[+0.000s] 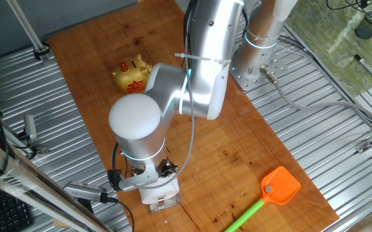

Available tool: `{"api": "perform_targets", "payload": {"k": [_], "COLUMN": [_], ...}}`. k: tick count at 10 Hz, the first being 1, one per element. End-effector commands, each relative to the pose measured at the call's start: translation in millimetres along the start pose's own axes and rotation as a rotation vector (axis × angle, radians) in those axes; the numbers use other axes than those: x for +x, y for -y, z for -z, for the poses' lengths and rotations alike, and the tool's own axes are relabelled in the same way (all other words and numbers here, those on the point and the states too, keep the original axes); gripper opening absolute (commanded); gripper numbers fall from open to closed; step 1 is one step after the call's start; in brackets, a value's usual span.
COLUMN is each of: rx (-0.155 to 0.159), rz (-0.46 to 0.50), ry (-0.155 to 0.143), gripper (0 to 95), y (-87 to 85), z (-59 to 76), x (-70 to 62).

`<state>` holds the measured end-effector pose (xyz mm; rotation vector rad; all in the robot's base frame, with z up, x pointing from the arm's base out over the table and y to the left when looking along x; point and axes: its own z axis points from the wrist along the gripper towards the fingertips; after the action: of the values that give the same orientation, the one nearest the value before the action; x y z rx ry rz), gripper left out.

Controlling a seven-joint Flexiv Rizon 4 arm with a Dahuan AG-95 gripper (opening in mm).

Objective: Take the roll of paper down from the shelf

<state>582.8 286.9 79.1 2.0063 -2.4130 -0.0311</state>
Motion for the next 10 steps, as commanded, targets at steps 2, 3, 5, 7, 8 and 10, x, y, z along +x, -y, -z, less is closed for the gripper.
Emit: {"api": "perform_targets", "payload": {"k": [2, 3, 5, 7, 8, 10], "rx": [0.002, 0.002, 0.002, 0.002, 0.001, 0.001], "rz": [-0.013, -0.014, -0.009, -0.003, -0.001, -0.001], "ry": [0.001, 0.002, 0.002, 0.004, 0.005, 0.005], "gripper": [0.0, 0.0, 0.0, 0.0, 0.0, 0.0], "y": [1.1, 1.1, 1.1, 1.0, 0.9, 0.8], "z": [-2.5, -2.5, -2.5, -2.0, -1.5, -0.1], "x": [-0.3, -0.3, -0.3, -0.5, -0.7, -1.1]}}
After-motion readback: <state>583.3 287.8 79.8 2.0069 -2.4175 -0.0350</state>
